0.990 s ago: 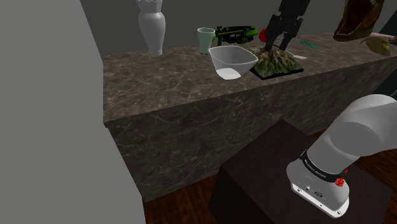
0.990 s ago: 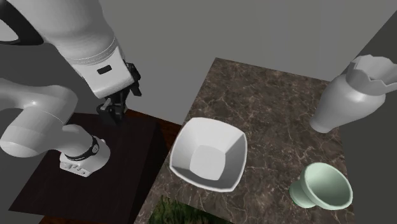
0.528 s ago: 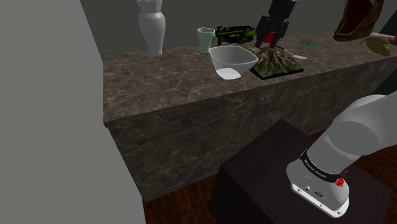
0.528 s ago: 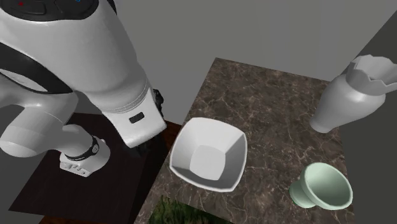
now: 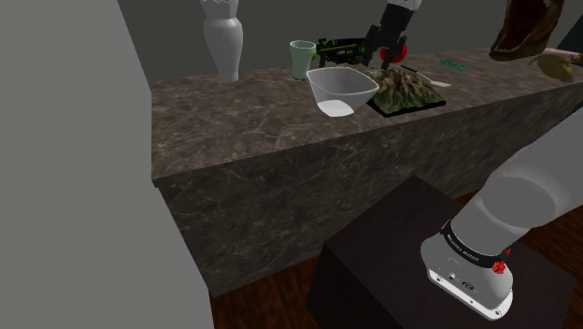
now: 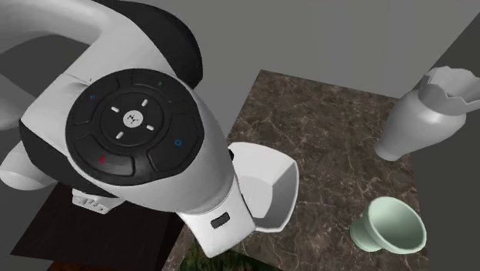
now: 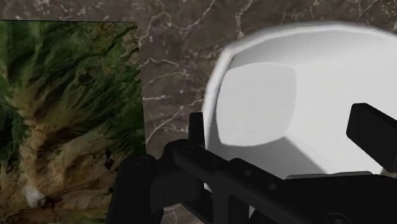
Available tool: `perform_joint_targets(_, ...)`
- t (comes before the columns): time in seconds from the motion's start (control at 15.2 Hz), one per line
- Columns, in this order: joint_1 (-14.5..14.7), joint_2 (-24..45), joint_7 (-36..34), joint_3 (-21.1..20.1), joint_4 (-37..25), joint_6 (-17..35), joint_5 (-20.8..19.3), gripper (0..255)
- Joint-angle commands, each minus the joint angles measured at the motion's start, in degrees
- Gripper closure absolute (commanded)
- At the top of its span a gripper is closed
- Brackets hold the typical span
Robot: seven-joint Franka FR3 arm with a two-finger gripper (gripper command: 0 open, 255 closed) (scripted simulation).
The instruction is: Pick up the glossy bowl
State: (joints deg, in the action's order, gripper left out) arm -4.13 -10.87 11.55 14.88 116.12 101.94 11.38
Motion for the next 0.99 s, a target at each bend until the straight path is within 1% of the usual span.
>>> perform_joint_targets(0.0,-0.43,4.61,1.95,1.43,-3.52,0.35,2.01,0)
perform_joint_targets(0.2,-1.39,10.88,4.4,2.92,-8.84,0.02,5.07,0)
perform_joint_targets(0.66,-1.38,11.83,5.92,2.81,-4.59,4.95,5.76,0)
perform_joint_targets(0.79,-1.37,11.93,6.05,2.8,-4.27,5.35,5.83,0)
perform_joint_targets(0.86,-1.36,11.89,6.03,2.79,-4.22,5.38,5.82,255)
perform_joint_targets(0.92,-1.35,11.87,6.01,2.78,-4.19,5.39,5.82,255)
